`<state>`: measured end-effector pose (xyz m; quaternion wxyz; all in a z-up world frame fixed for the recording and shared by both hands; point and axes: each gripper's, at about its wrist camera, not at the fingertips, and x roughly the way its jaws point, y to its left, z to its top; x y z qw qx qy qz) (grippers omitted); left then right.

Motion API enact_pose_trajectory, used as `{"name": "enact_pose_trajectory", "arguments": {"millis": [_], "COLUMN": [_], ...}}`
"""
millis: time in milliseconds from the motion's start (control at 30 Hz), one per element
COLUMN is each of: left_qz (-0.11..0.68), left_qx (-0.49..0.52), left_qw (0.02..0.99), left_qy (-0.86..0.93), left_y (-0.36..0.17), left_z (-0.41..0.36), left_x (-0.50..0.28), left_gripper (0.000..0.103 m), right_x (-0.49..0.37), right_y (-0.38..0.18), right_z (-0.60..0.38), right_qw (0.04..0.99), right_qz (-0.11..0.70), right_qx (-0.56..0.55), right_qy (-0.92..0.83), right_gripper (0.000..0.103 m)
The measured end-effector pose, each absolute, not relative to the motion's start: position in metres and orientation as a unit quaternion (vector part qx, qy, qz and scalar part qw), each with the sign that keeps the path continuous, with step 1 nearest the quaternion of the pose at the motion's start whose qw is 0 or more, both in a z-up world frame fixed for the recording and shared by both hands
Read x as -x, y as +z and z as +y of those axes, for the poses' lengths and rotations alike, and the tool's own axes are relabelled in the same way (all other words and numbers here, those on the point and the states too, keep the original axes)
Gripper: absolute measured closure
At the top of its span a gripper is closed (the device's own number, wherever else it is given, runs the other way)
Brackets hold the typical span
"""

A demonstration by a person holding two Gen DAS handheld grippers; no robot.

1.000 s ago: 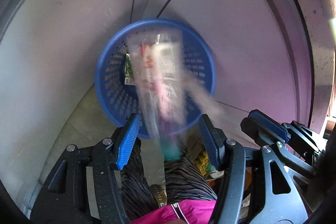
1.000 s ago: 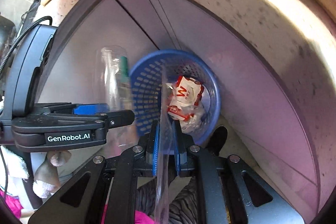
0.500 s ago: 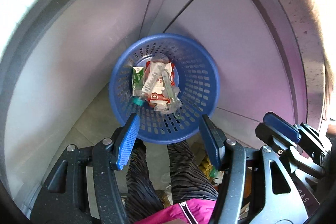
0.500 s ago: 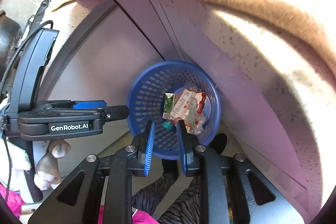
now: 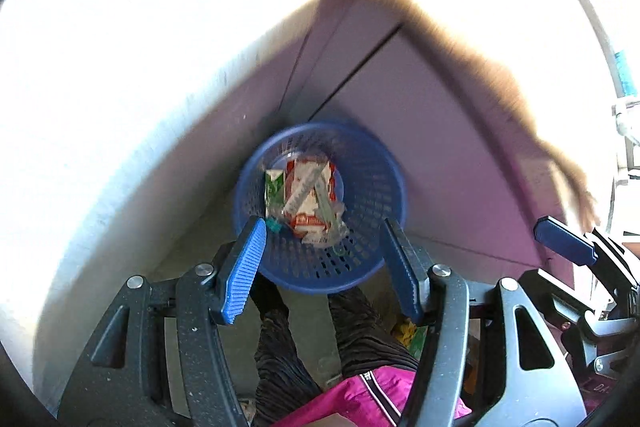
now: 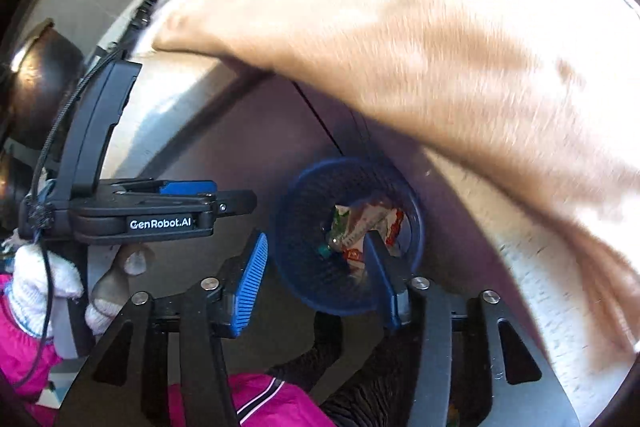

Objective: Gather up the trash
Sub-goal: 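Move both grippers back over the towel toward the ball and toothpaste tube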

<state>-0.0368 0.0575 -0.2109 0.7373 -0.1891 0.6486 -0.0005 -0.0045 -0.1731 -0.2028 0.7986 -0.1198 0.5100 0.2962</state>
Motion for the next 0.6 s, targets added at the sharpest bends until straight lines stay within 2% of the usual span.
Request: {"name": "enact_pose_trajectory", "arguments": {"millis": [100,600], "left_qz": [0.634,0.573], "left_qx": [0.187,0.189], "left_qw": [0.750,0.797], "left_qy": [-0.002,0.005], "left_y": [-0.191,-0.121], "left_z": [0.060,0.064], "left_x": [0.032,0.001], "left_gripper": [0.042,0.042], "right_x": [0.005,-0.018], "right_y": [-0.184,-0.116], "right_z": [-0.175,-0.189], "right_qw": [0.802,0.826], "right_qz": [0.499,0.445], "right_qx": [0.122,0.132], "right_qy": [0.305,0.321], "right_gripper": [0.045,0.040]}}
